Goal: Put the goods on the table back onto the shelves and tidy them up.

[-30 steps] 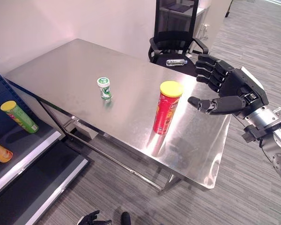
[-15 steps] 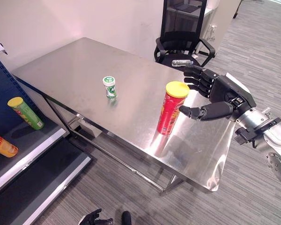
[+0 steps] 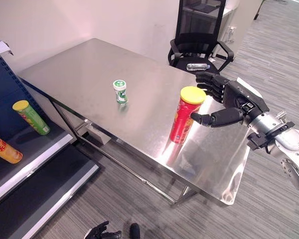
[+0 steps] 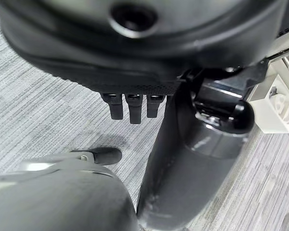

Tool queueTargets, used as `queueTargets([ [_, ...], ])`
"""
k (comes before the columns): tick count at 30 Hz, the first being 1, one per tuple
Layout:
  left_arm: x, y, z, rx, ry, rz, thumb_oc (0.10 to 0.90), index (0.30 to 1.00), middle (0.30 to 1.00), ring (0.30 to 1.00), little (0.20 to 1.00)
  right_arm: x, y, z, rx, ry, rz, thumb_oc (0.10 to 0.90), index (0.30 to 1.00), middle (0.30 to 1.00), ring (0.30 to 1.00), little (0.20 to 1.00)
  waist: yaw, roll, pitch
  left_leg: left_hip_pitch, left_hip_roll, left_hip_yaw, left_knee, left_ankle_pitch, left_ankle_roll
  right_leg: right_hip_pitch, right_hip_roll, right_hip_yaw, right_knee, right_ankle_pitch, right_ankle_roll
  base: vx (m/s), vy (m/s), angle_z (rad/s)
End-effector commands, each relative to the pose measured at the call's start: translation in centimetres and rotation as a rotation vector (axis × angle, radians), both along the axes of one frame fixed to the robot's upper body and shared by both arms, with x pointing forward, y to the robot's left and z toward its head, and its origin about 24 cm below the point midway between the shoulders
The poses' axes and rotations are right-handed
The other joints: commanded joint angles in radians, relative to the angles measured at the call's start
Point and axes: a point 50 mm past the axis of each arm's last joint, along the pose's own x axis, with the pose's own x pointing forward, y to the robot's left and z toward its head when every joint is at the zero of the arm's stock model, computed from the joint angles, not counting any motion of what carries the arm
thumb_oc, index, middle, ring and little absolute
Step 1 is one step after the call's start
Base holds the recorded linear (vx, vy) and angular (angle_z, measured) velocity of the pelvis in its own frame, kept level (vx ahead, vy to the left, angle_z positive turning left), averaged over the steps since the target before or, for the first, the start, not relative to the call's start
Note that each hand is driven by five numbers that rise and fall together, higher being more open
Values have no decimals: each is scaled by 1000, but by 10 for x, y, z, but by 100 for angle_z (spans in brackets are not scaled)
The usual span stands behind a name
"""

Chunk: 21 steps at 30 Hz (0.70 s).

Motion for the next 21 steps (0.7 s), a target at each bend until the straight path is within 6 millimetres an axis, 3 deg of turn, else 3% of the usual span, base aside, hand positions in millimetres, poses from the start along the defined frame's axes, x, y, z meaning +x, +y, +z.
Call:
queueTargets([
  [1, 5, -7, 1, -1, -18, -96, 800, 900, 900, 900, 900, 3, 9, 68, -11, -266, 21, 800, 900, 900, 900, 900, 48, 11, -37, 50, 106, 21, 6, -35, -112, 31, -43, -61, 6, -10, 68, 3, 6, 5],
  [21, 6, -4, -1, 14, 1, -76, 800, 900, 900, 900, 900, 10, 16, 69, 19, -252, 42, 800, 900, 900, 900, 900, 59, 1, -36, 53, 100, 11, 6, -40, -111, 39, -45, -72, 6, -14, 68, 3, 3, 3],
])
